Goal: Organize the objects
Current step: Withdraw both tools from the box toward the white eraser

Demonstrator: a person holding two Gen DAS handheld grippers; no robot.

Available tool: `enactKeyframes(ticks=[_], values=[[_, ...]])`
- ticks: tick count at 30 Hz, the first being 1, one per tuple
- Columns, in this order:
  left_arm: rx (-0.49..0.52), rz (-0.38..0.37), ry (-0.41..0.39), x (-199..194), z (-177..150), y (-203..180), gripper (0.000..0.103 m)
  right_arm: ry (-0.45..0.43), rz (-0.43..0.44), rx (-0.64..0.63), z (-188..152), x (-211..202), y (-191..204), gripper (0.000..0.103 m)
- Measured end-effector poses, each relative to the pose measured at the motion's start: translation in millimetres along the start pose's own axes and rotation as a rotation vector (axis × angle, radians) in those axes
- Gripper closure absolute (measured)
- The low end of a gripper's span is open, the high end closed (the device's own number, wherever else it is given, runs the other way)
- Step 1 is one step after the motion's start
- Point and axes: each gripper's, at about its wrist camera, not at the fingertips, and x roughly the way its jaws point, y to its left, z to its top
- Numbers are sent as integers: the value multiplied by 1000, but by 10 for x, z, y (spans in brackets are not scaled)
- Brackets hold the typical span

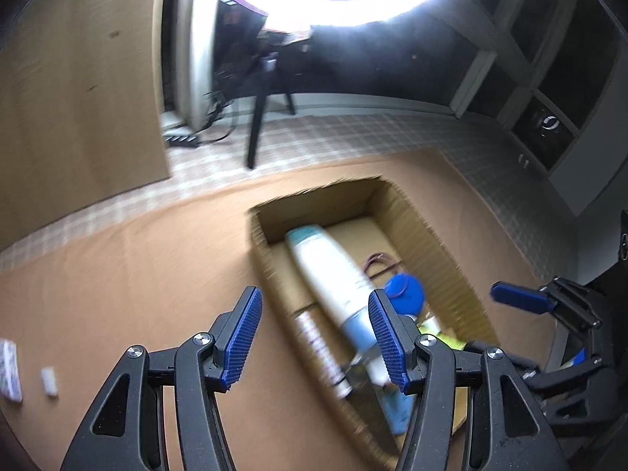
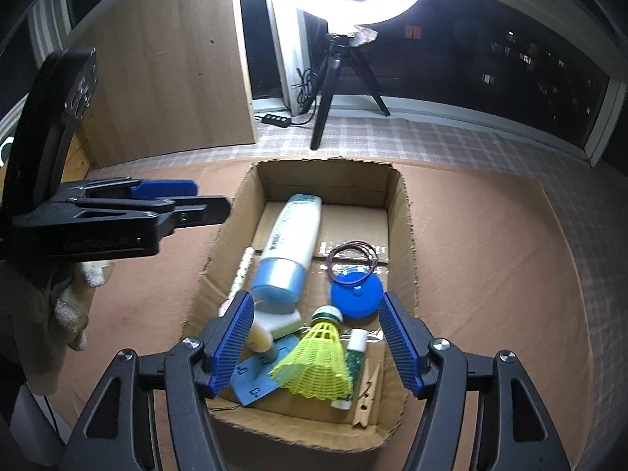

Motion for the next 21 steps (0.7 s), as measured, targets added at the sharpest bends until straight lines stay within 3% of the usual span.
enactKeyframes(ticks=[10, 21], values=[[-58, 77, 15, -455, -475, 617, 43, -4, 34, -11, -119, -112, 416, 40], [-204, 159, 43, -704, -952, 1545, 43, 23, 39, -23, -249, -30, 967, 38]])
